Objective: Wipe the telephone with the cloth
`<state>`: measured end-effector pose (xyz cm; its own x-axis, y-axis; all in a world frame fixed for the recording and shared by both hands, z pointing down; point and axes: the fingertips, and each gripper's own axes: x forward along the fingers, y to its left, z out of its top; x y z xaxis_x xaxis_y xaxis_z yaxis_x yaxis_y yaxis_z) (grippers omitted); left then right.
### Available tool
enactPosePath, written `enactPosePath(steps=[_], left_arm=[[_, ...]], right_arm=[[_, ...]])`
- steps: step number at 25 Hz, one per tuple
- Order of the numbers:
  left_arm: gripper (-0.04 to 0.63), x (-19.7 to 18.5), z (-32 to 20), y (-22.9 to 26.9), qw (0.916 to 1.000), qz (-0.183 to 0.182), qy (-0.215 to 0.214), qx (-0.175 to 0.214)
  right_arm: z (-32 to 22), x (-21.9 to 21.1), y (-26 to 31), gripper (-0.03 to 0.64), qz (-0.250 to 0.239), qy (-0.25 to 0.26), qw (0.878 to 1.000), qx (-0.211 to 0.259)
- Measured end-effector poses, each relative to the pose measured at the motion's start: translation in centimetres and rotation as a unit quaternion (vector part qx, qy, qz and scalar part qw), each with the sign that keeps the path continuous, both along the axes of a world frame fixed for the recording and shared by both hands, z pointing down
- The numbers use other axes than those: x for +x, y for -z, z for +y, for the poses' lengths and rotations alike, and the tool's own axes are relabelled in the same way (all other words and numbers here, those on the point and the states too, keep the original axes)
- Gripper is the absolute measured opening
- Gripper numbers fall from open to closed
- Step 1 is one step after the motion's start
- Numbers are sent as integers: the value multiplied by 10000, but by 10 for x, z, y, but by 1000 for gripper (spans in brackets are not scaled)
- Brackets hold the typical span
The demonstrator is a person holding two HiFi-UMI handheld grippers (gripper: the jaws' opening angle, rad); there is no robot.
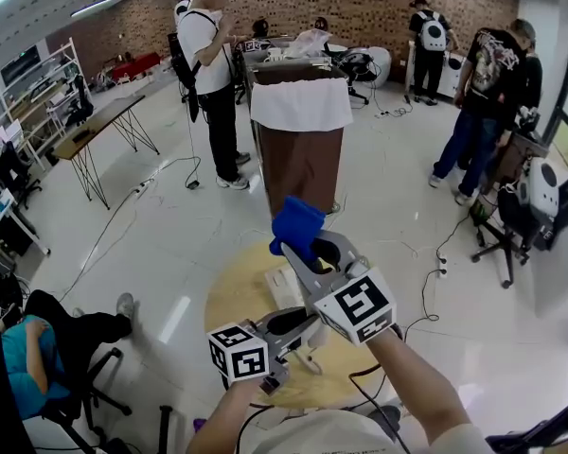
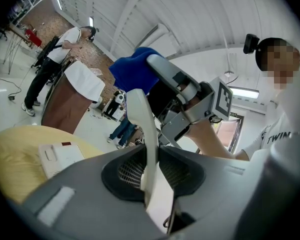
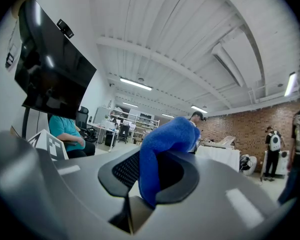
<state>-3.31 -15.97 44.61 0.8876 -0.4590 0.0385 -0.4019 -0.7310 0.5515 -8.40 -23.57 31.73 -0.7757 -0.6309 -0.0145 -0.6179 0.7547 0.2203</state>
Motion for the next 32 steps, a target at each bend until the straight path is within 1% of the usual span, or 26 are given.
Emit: enactPosePath(steps=[8,16,21,27,32], left_arm=[[75,2,-1,-7,10000,-86,30,-38],[75,4,-3,-6,9997,-195,110,14],[75,3,-6,-8,9996,-217,191,-15],[75,2,-9,-4,9995,-182,251,-9],[75,-2,-10,0,9996,-50,276,10]], right_arm=[[13,-15,-5,71,44,228,9997,5],[33,-25,-3,71,85,500,9987,24],[49,-26,-13,71,96,635,9979,-89],[59,-19,-26,71,140,712,9968,-347],[69,-18,-38,71,115,762,9953,-583]])
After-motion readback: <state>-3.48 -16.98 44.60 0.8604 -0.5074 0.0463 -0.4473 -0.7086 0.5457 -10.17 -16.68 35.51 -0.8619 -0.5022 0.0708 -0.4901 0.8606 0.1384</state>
